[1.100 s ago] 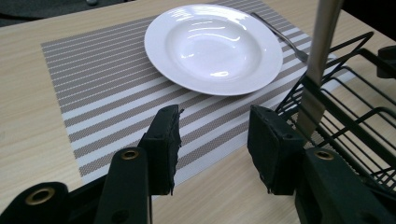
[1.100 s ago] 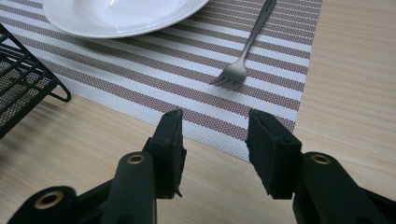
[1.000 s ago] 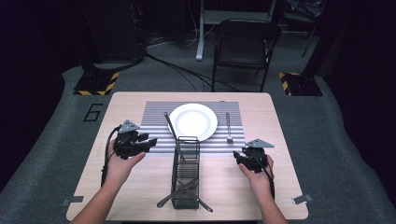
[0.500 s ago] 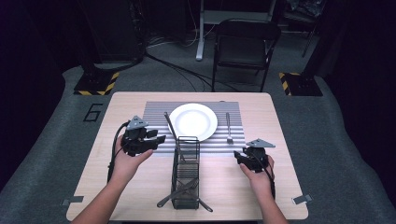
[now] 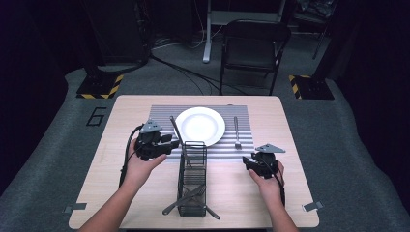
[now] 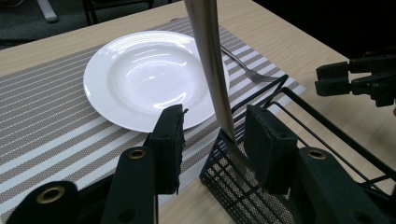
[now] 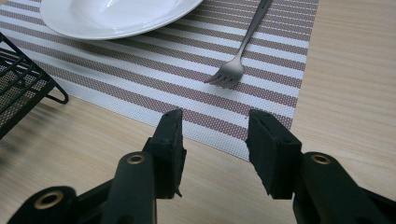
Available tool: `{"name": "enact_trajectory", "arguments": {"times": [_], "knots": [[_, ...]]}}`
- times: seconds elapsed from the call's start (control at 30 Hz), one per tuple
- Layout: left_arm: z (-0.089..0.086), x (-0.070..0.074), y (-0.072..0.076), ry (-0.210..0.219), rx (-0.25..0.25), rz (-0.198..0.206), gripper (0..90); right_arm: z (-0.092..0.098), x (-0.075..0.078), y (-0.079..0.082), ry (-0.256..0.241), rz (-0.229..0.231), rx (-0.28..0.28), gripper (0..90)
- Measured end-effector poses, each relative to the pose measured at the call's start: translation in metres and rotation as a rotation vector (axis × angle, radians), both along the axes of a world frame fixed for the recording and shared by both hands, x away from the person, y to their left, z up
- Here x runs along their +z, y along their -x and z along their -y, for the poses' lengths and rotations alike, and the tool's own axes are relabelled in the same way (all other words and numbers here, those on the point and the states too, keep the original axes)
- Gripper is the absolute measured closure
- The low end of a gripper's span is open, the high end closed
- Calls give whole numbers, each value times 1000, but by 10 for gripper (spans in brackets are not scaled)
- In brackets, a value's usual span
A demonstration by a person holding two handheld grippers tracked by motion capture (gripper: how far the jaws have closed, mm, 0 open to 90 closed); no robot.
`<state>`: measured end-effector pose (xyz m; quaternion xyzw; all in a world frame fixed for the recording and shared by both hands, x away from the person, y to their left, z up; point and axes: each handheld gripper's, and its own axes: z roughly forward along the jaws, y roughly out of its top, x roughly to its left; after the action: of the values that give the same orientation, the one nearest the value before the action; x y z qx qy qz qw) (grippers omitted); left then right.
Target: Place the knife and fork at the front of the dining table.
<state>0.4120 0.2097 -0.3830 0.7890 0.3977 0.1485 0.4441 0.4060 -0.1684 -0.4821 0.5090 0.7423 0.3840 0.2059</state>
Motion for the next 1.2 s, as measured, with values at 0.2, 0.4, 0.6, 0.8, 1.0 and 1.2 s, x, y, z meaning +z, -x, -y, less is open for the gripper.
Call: {"name": "enact_trajectory", "arguments": {"times": [0.2,0.4,0.6,0.8,1.0,1.2], "knots": [[6,-3,-4,6,-3,-12,575,0,0,0,-2,-1,1,555],[12,-8,-8,13,-10,-22,578,1,-1,-1,2,-1,2,554],[17,-12,-11,18,-17,-29,610,2,-1,-1,0,-4,3,555],[20,-16,-13,26,-31,-24,647,2,-1,-1,-1,-7,-1,555],[21,-20,-14,20,-35,-17,684,2,-2,-2,-2,-9,-2,555],[20,-20,-12,15,-39,-7,705,3,-2,-2,2,-4,3,556]]}}
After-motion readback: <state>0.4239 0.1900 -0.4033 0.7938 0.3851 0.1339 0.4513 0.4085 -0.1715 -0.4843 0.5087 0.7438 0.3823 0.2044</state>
